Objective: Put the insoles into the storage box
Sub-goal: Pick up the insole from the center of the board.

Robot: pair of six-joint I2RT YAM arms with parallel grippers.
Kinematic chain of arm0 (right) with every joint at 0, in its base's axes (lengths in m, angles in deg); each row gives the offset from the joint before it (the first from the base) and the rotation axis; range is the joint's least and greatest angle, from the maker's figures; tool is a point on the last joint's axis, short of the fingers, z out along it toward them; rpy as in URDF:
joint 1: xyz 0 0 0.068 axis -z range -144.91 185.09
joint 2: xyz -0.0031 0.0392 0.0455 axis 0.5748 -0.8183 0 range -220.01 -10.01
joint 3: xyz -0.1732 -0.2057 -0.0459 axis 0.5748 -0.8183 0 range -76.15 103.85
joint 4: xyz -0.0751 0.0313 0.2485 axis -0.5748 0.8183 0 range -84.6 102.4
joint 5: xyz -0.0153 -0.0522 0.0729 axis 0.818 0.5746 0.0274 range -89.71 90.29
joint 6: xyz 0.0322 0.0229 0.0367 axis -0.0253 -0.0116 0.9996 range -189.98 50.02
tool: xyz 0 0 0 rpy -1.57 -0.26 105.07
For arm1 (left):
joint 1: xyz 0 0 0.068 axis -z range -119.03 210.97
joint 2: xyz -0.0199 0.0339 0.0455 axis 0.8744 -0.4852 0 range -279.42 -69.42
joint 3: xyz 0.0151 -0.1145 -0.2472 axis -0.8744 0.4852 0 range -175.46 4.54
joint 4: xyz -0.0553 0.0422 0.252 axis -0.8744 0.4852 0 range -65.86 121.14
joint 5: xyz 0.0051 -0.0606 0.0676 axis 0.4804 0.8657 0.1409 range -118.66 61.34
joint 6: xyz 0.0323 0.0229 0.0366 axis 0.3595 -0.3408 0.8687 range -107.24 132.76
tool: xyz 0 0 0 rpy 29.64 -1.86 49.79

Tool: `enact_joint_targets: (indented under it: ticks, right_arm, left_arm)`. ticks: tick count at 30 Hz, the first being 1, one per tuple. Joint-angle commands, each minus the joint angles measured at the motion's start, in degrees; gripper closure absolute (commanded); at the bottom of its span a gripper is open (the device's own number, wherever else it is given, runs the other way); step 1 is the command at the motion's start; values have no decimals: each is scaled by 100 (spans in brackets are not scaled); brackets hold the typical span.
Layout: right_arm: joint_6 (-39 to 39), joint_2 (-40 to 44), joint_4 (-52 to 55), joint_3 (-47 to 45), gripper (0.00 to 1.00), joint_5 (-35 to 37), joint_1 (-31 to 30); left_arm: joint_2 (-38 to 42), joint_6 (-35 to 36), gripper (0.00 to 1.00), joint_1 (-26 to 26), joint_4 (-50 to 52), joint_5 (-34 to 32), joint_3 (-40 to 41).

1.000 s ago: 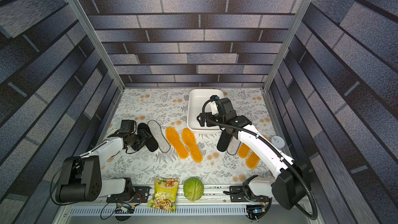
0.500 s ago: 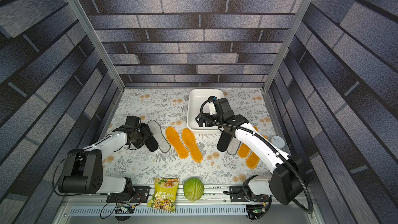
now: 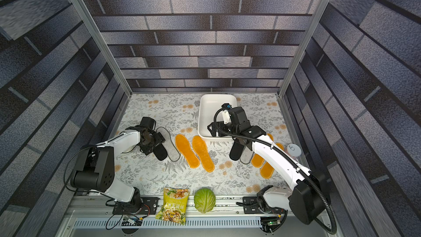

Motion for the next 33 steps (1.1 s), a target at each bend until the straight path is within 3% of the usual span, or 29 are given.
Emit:
enact_joint_targets:
  ticks: [1, 5, 15, 24, 33]
  right_arm:
    - [-285, 288, -229, -238, 0, 31, -54]
    - [-570, 440, -53, -278, 0, 54, -52]
    - [-598, 439, -149, -412, 0, -11, -47]
    - [-430, 284, -158, -282, 0, -40, -55]
    - [-181, 75, -220, -227, 0, -64, -55]
  left_arm:
    - [-395, -230, 20, 130, 997, -210, 199]
    - [-531, -442, 30, 377, 1100, -359, 49]
    - [-319, -669, 35, 542, 954, -548, 183]
    - [352, -658, 44, 311, 531, -542, 539]
    - [993, -534, 45, 79, 419, -533, 731]
